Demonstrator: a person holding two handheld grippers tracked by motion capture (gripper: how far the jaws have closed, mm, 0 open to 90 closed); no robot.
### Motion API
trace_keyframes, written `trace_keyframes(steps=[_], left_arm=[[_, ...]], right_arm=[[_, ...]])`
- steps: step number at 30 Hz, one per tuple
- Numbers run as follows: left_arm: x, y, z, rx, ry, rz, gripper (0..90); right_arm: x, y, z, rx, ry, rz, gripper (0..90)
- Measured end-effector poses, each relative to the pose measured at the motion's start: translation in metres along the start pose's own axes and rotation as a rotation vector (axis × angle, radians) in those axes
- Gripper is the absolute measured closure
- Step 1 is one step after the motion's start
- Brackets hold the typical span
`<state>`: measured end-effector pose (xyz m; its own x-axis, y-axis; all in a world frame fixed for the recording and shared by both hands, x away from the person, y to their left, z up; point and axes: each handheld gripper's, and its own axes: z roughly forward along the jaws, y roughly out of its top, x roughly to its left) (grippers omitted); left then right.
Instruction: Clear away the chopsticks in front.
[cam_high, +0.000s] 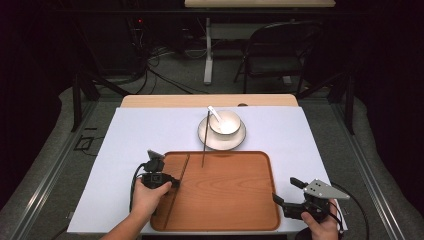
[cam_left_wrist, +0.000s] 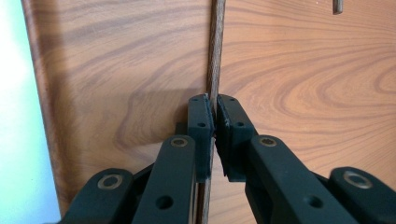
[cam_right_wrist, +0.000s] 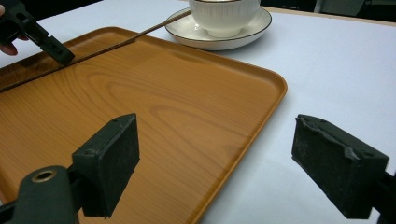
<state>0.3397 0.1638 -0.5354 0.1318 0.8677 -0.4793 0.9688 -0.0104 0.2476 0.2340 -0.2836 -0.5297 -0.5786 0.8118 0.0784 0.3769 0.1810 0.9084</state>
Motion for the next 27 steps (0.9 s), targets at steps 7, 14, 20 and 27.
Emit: trace_keyframes(steps=[7,14,20,27], left_arm=[[0.000,0.000,0.000,0.002,-0.010,-0.001,82.8],[-0.005,0.005,-0.008,-0.022,-0.004,0.020,80.2],[-0.012,0.019,-0.023,-0.071,-0.027,0.060,70.0],[-0.017,0.040,-0.031,-0.140,-0.067,0.092,55.8]], right_arm=[[0.000,0.000,0.000,0.001,0.001,-0.001,14.7],[0.000,0.000,0.000,0.000,0.000,0.000,14.7],[0.000,0.000,0.000,0.001,0.000,-0.001,14.7],[0.000,0.000,0.000,0.001,0.001,0.001,14.7]])
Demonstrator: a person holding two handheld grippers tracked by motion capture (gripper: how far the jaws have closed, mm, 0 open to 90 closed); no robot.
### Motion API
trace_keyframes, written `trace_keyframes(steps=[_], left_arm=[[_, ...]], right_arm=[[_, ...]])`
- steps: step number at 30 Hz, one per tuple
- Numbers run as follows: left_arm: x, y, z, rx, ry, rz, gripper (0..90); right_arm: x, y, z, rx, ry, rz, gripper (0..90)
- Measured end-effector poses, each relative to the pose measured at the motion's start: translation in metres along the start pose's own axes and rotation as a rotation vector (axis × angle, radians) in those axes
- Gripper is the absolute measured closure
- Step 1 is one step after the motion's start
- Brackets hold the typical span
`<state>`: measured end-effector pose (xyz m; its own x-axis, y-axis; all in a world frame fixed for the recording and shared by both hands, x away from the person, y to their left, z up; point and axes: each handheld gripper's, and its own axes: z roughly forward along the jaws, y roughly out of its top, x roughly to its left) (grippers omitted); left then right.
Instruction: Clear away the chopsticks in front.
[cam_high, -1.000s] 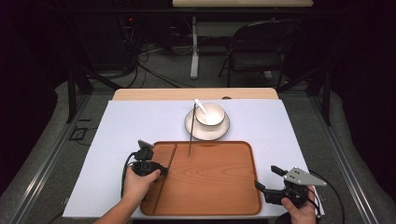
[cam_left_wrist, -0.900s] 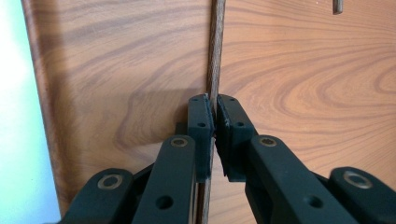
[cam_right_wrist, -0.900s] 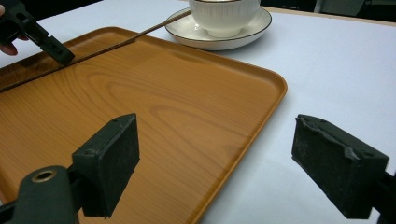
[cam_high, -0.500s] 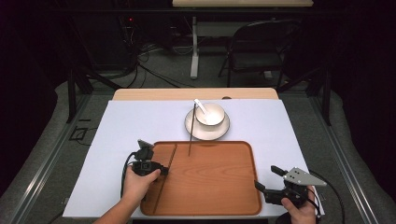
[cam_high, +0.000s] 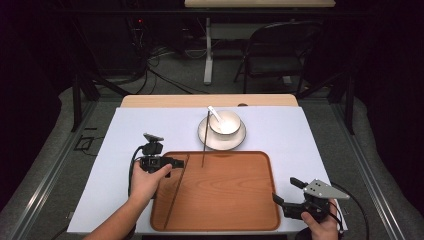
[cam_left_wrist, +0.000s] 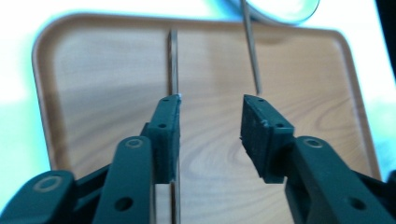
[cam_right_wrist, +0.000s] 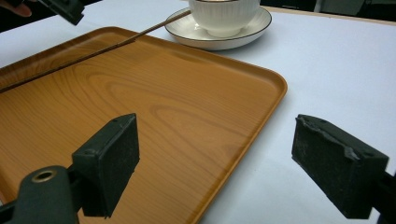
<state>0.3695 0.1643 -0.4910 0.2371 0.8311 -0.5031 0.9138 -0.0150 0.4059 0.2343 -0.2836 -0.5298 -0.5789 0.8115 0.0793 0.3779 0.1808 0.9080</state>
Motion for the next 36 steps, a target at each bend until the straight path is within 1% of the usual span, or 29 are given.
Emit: trace_keyframes(steps=[1,2,3,4,5,6,7,8,22,25,28,29,30,31,33,34,35,36], left_arm=[[0.001,0.005,0.000,-0.022,0.000,0.007,53.4],[0.001,0.005,0.000,-0.022,0.000,0.007,52.5],[0.002,0.010,0.000,-0.049,0.022,0.033,50.9],[0.003,0.013,0.001,-0.057,0.026,0.040,49.9],[0.003,0.013,0.001,-0.057,0.026,0.040,49.0],[0.005,0.018,0.002,-0.069,0.029,0.040,48.2],[0.005,0.018,0.002,-0.069,0.029,0.040,47.6],[0.007,0.022,0.002,-0.078,0.037,0.034,47.1],[0.009,0.038,0.004,-0.078,0.065,0.043,46.4],[0.006,0.044,0.005,-0.079,0.074,0.050,46.4],[-0.003,0.057,0.008,-0.081,0.076,0.072,46.8],[-0.003,0.057,0.008,-0.081,0.076,0.072,46.8],[-0.007,0.064,0.011,-0.080,0.074,0.079,47.1],[-0.007,0.064,0.011,-0.080,0.074,0.079,47.3],[-0.012,0.071,0.016,-0.070,0.073,0.085,48.5],[-0.018,0.078,0.021,-0.069,0.076,0.098,48.6],[-0.018,0.078,0.021,-0.069,0.076,0.098,48.8],[-0.023,0.085,0.025,-0.062,0.077,0.116,49.4]], right_arm=[[0.000,0.000,0.000,0.000,0.000,0.003,14.7],[0.000,0.000,0.000,0.000,-0.001,0.004,14.7],[0.000,0.000,0.000,0.000,0.000,0.002,14.7],[0.000,0.000,0.000,-0.001,0.000,0.003,14.7],[0.000,0.000,0.000,0.000,0.000,0.003,14.7],[0.000,0.000,0.000,0.001,0.000,0.004,14.7],[0.000,0.000,0.000,0.001,0.000,0.004,14.7],[0.000,0.000,0.000,0.002,0.000,0.003,14.7],[0.000,0.000,0.000,0.002,0.000,0.004,14.7],[0.000,0.000,0.000,0.001,0.001,0.005,14.7],[0.000,0.000,0.000,0.001,0.001,0.003,14.7],[0.000,0.000,0.000,0.001,0.001,0.003,14.7],[-0.001,0.000,0.000,0.002,0.001,0.004,14.7],[-0.001,0.000,0.000,0.002,0.001,0.004,14.7],[-0.001,0.000,0.000,0.001,0.003,0.005,14.7],[-0.001,0.000,0.000,0.001,0.003,0.005,14.7],[-0.001,0.000,0.000,0.001,0.003,0.005,14.7],[-0.001,0.000,0.000,0.000,0.004,0.005,14.7]])
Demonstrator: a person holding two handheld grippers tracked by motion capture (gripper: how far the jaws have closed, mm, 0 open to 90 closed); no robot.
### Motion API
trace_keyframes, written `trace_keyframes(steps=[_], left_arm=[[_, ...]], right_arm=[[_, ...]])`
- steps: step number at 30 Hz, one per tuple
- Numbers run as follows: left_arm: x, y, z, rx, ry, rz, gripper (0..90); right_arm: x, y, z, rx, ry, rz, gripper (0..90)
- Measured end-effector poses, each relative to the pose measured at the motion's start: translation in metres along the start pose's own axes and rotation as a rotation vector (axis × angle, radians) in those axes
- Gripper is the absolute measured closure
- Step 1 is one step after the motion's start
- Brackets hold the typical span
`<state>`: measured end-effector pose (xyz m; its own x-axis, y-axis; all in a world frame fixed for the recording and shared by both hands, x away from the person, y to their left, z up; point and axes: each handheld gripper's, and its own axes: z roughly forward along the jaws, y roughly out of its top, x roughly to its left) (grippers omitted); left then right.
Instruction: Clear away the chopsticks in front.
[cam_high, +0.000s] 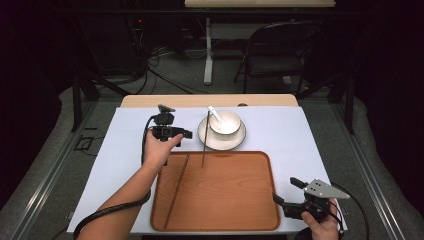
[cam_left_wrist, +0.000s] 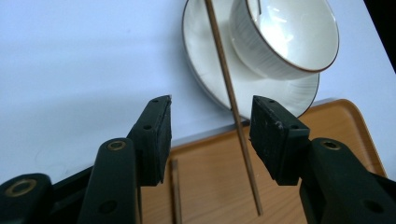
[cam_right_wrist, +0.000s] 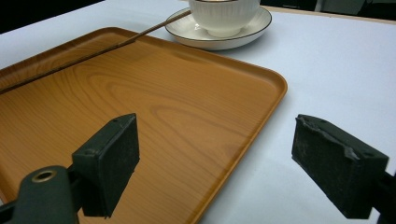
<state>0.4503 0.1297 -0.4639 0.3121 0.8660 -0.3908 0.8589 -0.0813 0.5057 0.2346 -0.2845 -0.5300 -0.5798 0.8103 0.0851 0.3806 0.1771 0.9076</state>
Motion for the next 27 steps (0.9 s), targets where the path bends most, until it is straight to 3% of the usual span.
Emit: trace_keyframes(steps=[3,12,17,21,25,27], left_arm=[[-0.004,0.007,0.004,-0.002,0.003,0.006,50.4],[-0.008,0.030,0.016,-0.020,0.021,-0.026,51.5],[-0.009,0.038,0.022,-0.024,0.008,-0.039,54.6],[-0.010,0.039,0.030,-0.005,0.003,-0.044,59.1],[-0.015,0.035,0.046,0.028,-0.011,-0.053,64.9],[-0.017,0.033,0.057,0.054,0.001,-0.047,68.3]], right_arm=[[0.000,0.000,0.000,-0.001,0.000,0.001,14.7],[0.000,0.000,-0.001,-0.005,0.002,-0.001,14.7],[0.000,0.000,0.000,0.000,0.004,-0.001,14.7],[0.000,0.000,0.000,-0.003,0.005,-0.002,14.7],[0.000,0.000,0.000,-0.002,0.007,-0.004,14.7],[0.000,0.000,0.000,-0.005,0.007,-0.001,14.7]])
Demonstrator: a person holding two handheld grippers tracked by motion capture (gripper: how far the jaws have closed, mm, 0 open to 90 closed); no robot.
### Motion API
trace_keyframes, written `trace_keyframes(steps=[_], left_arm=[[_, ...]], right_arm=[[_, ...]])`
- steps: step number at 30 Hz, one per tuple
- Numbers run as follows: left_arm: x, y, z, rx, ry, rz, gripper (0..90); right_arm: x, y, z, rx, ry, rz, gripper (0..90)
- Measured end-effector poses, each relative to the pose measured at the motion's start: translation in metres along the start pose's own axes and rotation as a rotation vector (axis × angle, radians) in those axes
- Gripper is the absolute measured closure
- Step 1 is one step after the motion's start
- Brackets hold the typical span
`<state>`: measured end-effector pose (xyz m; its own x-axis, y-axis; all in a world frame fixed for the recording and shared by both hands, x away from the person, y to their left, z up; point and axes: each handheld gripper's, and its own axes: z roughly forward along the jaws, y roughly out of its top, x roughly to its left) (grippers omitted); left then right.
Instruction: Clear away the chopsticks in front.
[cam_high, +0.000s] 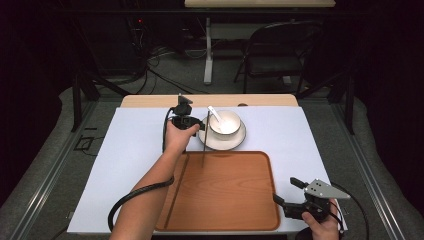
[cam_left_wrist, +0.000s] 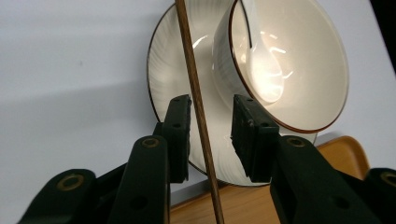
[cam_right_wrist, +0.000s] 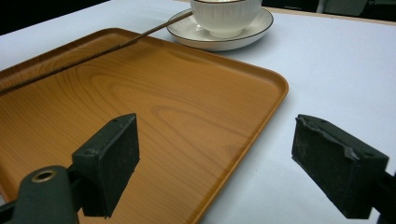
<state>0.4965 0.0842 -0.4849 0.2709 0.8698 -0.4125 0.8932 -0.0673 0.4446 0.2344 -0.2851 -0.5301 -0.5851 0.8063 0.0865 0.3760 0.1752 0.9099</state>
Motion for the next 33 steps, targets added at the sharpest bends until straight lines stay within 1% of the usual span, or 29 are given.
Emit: trace_keyframes(steps=[1,4,7,10,12,14,15,16,18,20,22,24,25,26,27,28,30,33], left_arm=[[0.000,0.000,0.000,0.000,0.000,0.000,69.2],[0.000,-0.001,0.011,0.018,0.003,-0.010,71.8],[0.000,-0.002,0.017,0.034,0.007,-0.019,72.0],[-0.001,-0.002,0.020,0.037,0.009,-0.026,72.8],[-0.001,-0.003,0.023,0.051,0.009,-0.032,73.3],[0.000,-0.003,0.024,0.054,0.010,-0.033,73.9],[0.000,-0.003,0.026,0.060,0.021,-0.043,74.5],[0.000,-0.003,0.026,0.060,0.021,-0.043,75.0],[0.001,-0.004,0.028,0.071,0.018,-0.055,75.7],[0.002,-0.004,0.029,0.081,-0.004,-0.086,75.8],[0.004,-0.003,0.030,0.086,-0.009,-0.101,76.5],[0.006,-0.003,0.031,0.098,-0.019,-0.129,77.8],[0.006,-0.003,0.032,0.096,-0.023,-0.142,78.5],[0.006,-0.003,0.032,0.096,-0.023,-0.142,79.4],[0.008,-0.004,0.033,0.109,-0.032,-0.165,79.7],[0.008,-0.004,0.033,0.109,-0.032,-0.165,80.1],[0.011,-0.004,0.034,0.118,-0.040,-0.190,80.7],[0.012,-0.004,0.035,0.122,-0.040,-0.202,82.2]], right_arm=[[0.000,0.000,0.000,0.000,0.000,0.000,14.7],[0.000,0.000,0.000,0.000,0.001,-0.003,14.7],[0.000,0.000,0.000,-0.001,0.001,-0.001,14.7],[0.000,0.000,0.000,0.001,0.001,-0.002,14.7],[0.000,0.000,0.000,-0.001,0.003,-0.003,14.7],[0.000,0.000,0.000,-0.001,0.003,-0.003,14.7],[0.000,0.000,0.000,-0.001,0.003,-0.004,14.7],[0.000,0.000,0.000,-0.001,0.003,-0.004,14.7],[0.000,0.000,0.000,0.000,0.002,-0.004,14.7],[0.000,0.000,0.000,0.000,0.002,-0.005,14.7],[0.000,0.000,0.000,-0.001,0.002,-0.005,14.7],[0.000,0.000,0.000,0.000,0.003,-0.005,14.7],[0.000,0.000,0.000,-0.001,0.002,-0.005,14.7],[0.000,0.000,0.000,-0.001,0.002,-0.005,14.7],[0.000,0.000,0.000,-0.001,0.003,-0.005,14.7],[0.000,0.000,0.000,-0.001,0.003,-0.005,14.7],[0.000,0.000,0.000,-0.001,0.003,-0.006,14.7],[0.000,0.000,-0.001,-0.002,0.003,-0.007,14.7]])
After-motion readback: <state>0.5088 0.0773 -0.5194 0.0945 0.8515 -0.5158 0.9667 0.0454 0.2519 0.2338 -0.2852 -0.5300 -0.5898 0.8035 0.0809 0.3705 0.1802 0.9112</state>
